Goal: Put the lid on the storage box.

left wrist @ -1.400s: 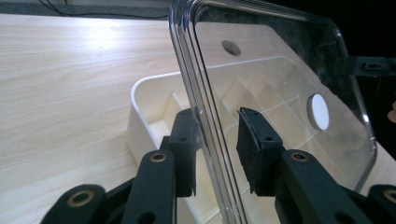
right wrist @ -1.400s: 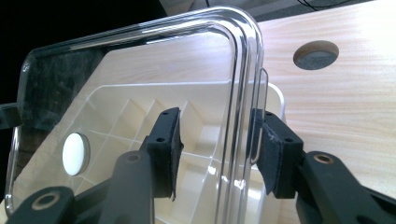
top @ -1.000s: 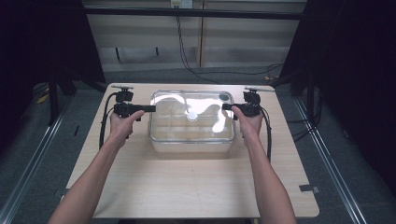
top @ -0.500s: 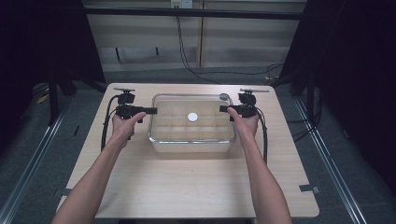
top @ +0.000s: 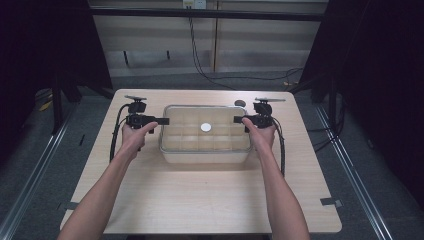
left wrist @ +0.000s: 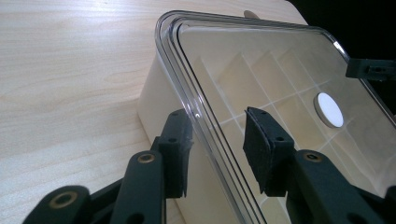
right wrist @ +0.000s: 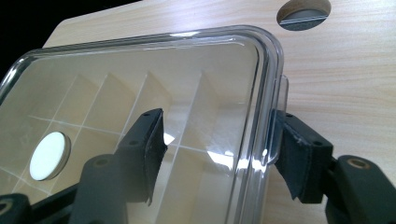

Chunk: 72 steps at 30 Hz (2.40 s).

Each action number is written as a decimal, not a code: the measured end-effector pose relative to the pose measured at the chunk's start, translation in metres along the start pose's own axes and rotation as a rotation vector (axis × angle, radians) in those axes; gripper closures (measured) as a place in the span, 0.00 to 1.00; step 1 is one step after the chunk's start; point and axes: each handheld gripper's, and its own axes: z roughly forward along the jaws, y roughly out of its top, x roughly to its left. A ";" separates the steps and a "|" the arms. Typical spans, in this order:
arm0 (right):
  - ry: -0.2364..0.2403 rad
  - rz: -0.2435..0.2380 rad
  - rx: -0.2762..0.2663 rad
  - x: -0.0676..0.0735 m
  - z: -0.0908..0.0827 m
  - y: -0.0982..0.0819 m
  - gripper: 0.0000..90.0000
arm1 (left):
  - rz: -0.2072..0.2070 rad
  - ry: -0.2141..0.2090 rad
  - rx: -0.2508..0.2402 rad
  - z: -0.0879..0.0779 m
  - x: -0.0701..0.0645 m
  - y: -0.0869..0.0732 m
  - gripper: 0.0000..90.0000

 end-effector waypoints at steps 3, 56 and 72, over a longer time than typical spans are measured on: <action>0.002 -0.011 0.005 0.000 -0.001 0.000 0.41 | 0.002 -0.004 0.005 0.001 0.001 -0.001 0.67; 0.128 -0.226 -0.162 0.014 -0.128 -0.063 0.48 | 0.226 0.086 -0.124 -0.094 -0.034 -0.072 0.45; 0.127 -0.217 -0.173 0.011 -0.164 -0.116 0.35 | 0.267 0.084 -0.094 -0.116 -0.050 -0.114 0.42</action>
